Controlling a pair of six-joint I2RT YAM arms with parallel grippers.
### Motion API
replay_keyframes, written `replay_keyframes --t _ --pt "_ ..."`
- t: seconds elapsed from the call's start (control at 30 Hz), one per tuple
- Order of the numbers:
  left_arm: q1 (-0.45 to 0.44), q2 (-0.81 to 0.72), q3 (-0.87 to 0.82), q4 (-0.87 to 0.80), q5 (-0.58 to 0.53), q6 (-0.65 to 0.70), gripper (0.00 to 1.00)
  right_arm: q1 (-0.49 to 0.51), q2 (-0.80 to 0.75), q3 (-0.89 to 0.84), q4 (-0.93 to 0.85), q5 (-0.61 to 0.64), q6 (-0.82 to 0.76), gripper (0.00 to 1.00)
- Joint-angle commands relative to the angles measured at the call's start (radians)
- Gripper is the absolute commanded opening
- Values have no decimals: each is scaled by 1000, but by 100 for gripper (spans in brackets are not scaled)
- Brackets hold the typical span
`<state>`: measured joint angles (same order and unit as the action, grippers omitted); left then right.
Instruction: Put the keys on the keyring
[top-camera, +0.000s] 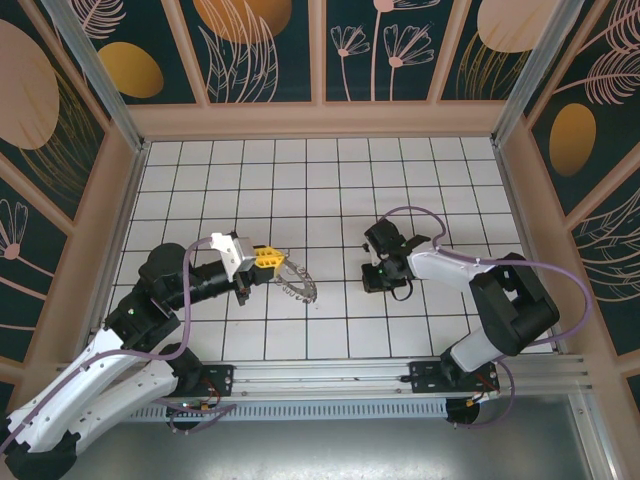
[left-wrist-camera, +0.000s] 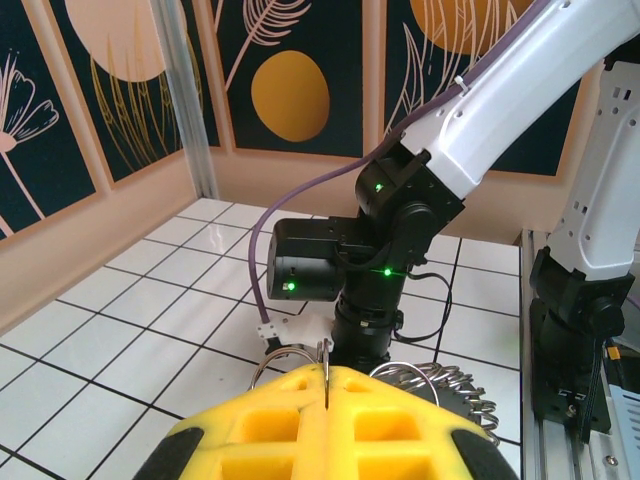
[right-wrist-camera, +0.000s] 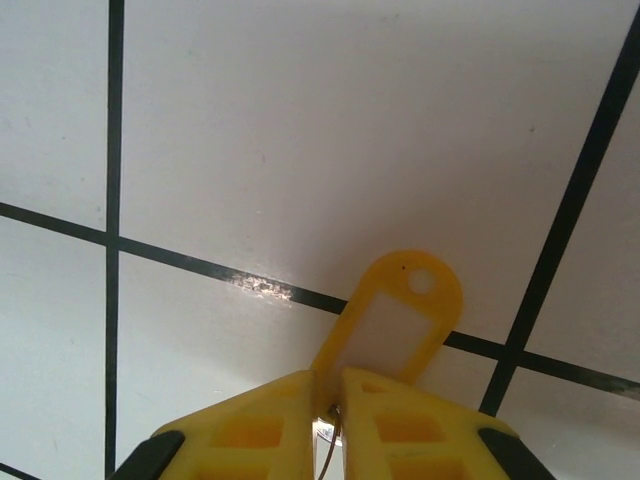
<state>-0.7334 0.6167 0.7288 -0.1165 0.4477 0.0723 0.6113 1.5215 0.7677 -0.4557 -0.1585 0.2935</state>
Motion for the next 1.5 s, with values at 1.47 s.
replay_keyframes --t 1.47 --pt "-2 217 24 374 426 -94 0 171 -666 -337 1440 13 234 0"
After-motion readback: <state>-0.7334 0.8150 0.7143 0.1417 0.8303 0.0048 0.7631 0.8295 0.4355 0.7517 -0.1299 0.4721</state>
